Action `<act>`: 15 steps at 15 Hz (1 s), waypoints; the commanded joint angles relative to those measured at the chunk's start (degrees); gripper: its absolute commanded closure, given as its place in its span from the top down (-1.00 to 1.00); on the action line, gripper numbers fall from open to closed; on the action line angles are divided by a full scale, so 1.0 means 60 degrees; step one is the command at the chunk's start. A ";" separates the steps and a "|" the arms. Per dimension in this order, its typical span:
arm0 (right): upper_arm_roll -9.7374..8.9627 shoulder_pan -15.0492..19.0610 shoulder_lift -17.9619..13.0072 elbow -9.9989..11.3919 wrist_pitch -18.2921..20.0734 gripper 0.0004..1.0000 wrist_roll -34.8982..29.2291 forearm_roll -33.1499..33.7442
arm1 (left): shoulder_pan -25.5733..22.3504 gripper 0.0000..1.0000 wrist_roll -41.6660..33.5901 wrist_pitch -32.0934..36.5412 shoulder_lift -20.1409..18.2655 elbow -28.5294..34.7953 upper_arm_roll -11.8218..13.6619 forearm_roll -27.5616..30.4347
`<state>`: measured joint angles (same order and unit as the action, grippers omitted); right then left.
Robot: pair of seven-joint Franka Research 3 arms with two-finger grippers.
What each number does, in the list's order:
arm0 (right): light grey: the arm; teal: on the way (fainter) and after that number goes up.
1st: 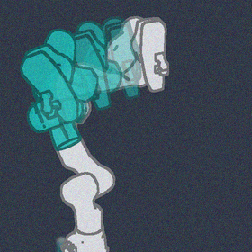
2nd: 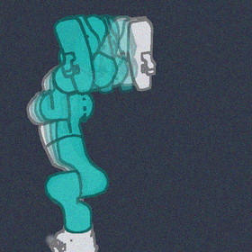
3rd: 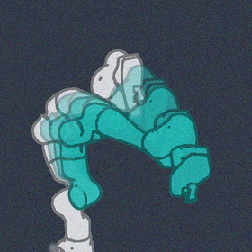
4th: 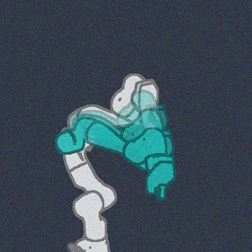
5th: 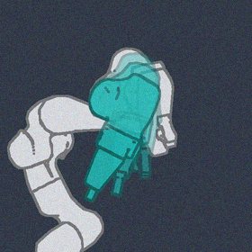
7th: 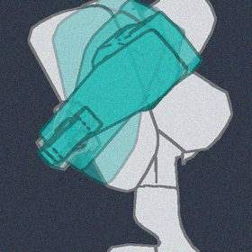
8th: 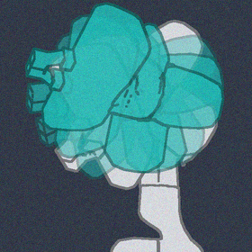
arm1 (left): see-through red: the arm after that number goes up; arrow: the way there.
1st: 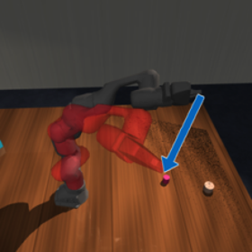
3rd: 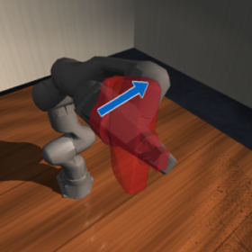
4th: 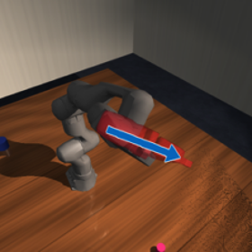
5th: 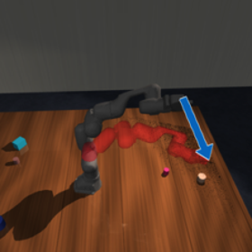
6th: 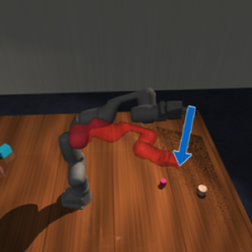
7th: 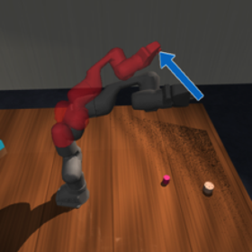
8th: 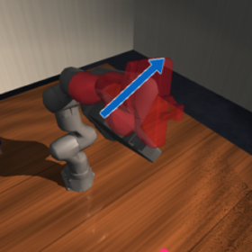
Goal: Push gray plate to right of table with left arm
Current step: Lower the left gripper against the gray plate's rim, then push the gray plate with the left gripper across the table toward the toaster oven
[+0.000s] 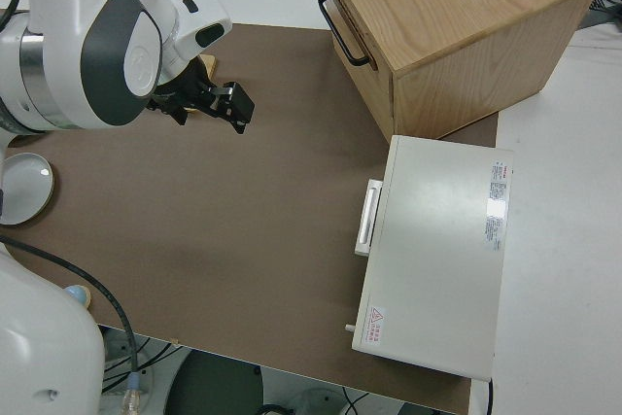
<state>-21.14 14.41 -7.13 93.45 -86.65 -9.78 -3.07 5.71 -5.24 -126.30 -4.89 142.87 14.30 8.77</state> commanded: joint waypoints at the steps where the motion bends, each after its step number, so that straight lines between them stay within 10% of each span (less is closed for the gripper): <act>1: -0.0139 0.0235 -0.0262 0.0260 -0.0002 0.99 -0.0098 -0.0205 | 0.0117 -1.00 0.0361 -0.0264 -0.0137 0.0300 0.0107 0.0091; 9: -0.0139 0.0235 -0.0262 0.0260 -0.0002 0.99 -0.0098 -0.0205 | 0.0234 -1.00 0.0931 -0.0206 -0.0137 0.0388 -0.0054 0.0413; 15: -0.0139 0.0235 -0.0262 0.0260 -0.0002 0.99 -0.0098 -0.0205 | 0.0381 -1.00 0.1752 -0.0220 -0.0137 0.0505 -0.0961 0.1145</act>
<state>-21.14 14.41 -7.13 93.45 -86.65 -9.78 -3.07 6.72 2.37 -126.31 -4.92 143.76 10.50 13.83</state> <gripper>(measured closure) 0.004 0.952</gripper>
